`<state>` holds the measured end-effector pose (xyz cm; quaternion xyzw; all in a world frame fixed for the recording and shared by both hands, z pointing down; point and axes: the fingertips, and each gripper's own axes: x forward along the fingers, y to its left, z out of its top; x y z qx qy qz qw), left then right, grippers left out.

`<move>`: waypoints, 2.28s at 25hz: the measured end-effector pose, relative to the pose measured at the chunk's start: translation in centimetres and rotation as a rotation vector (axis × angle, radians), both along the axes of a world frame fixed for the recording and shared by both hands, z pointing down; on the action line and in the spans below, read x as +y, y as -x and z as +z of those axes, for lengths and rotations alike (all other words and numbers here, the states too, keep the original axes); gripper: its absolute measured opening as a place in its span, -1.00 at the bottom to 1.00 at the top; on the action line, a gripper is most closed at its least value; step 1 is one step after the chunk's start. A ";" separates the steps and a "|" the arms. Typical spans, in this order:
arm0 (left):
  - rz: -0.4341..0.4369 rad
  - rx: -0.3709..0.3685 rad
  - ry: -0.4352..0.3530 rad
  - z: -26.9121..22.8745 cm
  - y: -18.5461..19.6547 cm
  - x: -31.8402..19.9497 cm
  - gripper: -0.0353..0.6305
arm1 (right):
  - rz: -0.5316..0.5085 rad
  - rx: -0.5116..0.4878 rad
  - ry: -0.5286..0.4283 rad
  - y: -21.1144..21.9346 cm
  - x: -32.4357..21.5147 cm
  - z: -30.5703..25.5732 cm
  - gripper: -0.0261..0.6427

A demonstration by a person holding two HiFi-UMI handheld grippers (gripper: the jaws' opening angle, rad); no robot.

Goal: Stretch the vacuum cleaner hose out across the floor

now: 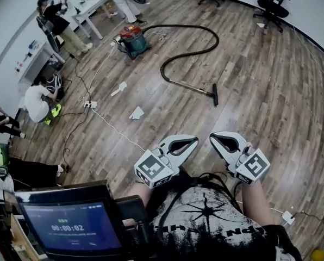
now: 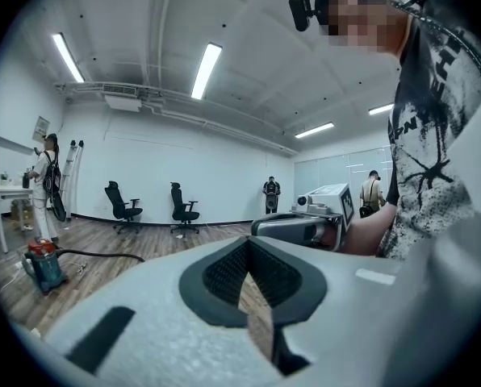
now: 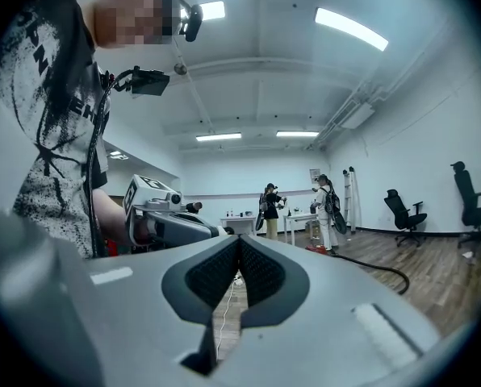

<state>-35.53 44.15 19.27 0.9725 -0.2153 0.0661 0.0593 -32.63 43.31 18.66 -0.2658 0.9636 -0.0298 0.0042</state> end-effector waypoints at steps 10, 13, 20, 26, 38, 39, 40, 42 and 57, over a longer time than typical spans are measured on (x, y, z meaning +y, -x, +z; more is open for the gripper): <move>-0.069 0.001 0.002 2.1 1.6 -0.4 -0.89 | -0.082 0.027 -0.013 1.7 -1.0 1.4 -0.91; -0.062 0.004 0.010 2.5 1.4 -1.3 -0.88 | -0.091 0.041 -0.016 1.9 -1.8 1.6 -0.91; -0.035 0.025 0.037 3.2 3.9 -8.5 -0.88 | -0.052 0.022 0.037 4.0 -8.9 1.6 -0.91; 0.016 0.030 0.047 2.8 5.6 -15.3 -0.89 | 0.016 0.022 0.038 5.2 -15.6 0.9 -0.91; 0.152 0.061 0.069 3.4 9.5 -26.1 -0.89 | 0.194 0.011 0.080 8.0 -26.2 0.9 -0.91; 0.162 0.062 0.074 3.6 9.8 -26.9 -0.89 | 0.204 0.016 0.083 8.3 -26.9 1.1 -0.91; 0.172 0.063 0.076 3.7 10.0 -27.6 -0.89 | 0.213 0.021 0.087 8.7 -27.6 1.2 -0.91; 0.190 0.070 0.073 3.5 10.2 -28.9 -0.89 | 0.223 0.031 0.091 9.3 -28.5 1.4 -0.91; 0.145 0.072 0.081 4.0 9.7 -33.4 -0.89 | 0.180 0.076 0.075 8.3 -33.3 1.2 -0.91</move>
